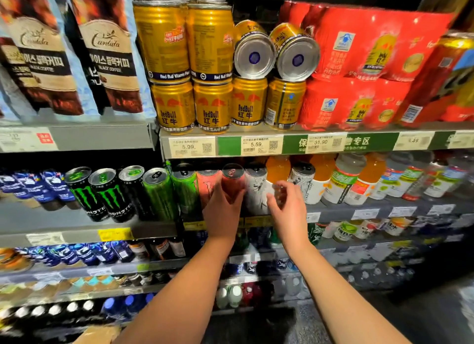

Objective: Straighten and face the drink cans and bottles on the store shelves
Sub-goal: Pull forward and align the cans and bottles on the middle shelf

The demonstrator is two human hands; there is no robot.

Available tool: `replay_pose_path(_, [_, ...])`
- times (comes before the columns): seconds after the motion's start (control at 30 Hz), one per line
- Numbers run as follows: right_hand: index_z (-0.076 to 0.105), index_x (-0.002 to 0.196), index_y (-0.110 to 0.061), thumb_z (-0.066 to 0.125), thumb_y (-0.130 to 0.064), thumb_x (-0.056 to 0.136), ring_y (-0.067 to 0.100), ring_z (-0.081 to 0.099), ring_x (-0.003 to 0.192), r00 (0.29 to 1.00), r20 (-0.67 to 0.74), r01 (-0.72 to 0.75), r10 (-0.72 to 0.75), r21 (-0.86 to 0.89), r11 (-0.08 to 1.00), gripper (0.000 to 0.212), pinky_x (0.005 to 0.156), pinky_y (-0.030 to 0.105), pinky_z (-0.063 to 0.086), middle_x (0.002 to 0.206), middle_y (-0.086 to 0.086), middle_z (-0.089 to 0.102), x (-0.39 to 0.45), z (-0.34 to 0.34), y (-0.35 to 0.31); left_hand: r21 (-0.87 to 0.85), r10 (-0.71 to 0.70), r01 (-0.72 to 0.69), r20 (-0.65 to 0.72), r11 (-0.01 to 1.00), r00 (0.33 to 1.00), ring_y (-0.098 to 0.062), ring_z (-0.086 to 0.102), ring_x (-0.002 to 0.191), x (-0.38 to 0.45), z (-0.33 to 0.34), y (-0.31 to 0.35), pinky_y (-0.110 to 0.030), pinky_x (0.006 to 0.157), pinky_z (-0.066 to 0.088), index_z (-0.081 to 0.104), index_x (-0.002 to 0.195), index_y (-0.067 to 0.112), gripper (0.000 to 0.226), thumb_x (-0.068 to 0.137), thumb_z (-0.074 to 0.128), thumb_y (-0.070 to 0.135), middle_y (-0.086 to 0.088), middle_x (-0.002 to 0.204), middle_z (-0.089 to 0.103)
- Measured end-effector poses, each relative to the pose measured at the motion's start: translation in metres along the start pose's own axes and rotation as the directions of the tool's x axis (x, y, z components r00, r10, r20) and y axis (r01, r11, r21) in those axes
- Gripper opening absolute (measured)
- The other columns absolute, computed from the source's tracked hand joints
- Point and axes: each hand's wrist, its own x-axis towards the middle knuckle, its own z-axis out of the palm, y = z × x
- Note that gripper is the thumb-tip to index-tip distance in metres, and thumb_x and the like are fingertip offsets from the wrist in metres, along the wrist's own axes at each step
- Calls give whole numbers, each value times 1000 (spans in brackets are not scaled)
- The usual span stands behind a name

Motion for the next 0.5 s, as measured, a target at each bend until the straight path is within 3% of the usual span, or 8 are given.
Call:
replay_pose_path(0.07, [57,120,-9,65,-14,92,11,53,99,997,2,79,-79,33,996,30,87,12,38,111,1,57,3,-5,11,31,-53,53,-14,998,999,-29,70,68,-4,3,3,-33,57,46,42,114,21,58,81,70,60,1,70,65])
replay_pose_path(0.13, [60,116,-10,64,-13,92,9,53,94,996,14,84,-85,69,994,25,81,1,34,107,1,59,9,-11,22,18,-121,122,-39,992,992,-32,70,73,-8,6,9,-36,61,50,34,123,28,65,80,70,60,-1,74,68])
replay_pose_path(0.27, [60,114,-24,63,-29,91,8,57,95,997,72,16,-24,118,993,23,79,24,43,107,-5,65,20,-21,46,-9,-214,215,-101,977,972,-33,70,90,-17,9,15,-39,72,52,46,132,27,63,81,73,54,-9,100,73])
replay_pose_path(0.37, [57,114,-28,66,-33,88,-6,51,79,997,49,52,-62,184,981,28,66,5,33,89,-24,56,22,-33,60,-153,-303,286,-100,946,948,-34,67,88,-29,9,21,-38,72,51,43,138,35,65,83,76,44,-7,98,71])
replay_pose_path(0.43, [52,115,-30,59,-49,84,-4,53,76,997,43,59,-70,219,974,37,62,0,34,89,-21,57,25,-41,66,-133,-349,332,-140,934,927,-36,67,89,-38,12,31,-41,76,52,41,128,44,60,80,77,47,-7,99,72])
replay_pose_path(0.5, [50,122,-22,50,-56,83,-4,50,82,994,21,101,-108,199,975,51,69,-2,35,99,-7,61,28,-48,74,-82,-269,258,-194,963,943,-35,68,83,-50,19,46,-40,72,49,44,116,42,48,80,77,43,-1,88,72])
